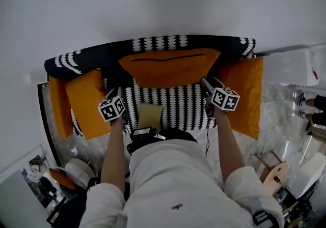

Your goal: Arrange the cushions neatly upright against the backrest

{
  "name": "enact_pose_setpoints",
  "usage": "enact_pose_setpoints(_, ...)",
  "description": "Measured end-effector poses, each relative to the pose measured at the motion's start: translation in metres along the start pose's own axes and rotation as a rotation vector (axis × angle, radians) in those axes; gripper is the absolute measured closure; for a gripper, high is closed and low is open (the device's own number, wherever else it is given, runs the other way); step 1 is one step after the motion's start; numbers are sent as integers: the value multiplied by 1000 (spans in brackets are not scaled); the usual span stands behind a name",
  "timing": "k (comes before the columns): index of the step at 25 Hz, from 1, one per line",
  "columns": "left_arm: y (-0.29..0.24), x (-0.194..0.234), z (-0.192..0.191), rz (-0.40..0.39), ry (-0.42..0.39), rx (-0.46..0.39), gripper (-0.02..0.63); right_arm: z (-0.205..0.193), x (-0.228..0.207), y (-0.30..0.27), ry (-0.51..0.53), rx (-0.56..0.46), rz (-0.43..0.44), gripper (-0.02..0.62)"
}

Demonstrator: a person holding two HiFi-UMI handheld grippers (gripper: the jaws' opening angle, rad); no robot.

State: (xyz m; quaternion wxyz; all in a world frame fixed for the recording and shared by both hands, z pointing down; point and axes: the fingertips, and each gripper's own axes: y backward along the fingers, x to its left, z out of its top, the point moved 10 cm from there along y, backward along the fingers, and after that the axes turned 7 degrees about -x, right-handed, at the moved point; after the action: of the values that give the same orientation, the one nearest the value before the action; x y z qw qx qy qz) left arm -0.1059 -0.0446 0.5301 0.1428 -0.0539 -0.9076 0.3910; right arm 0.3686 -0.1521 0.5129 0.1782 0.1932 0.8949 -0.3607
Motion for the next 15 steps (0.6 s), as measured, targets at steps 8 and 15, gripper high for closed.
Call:
enact_pose_setpoints(8, 87, 40, -52, 71, 102, -34, 552, -45, 47, 26, 22, 64, 125, 382)
enact_pose_setpoints(15, 158, 82, -98, 133, 206, -91, 552, -83, 88, 33, 21, 94, 215, 416)
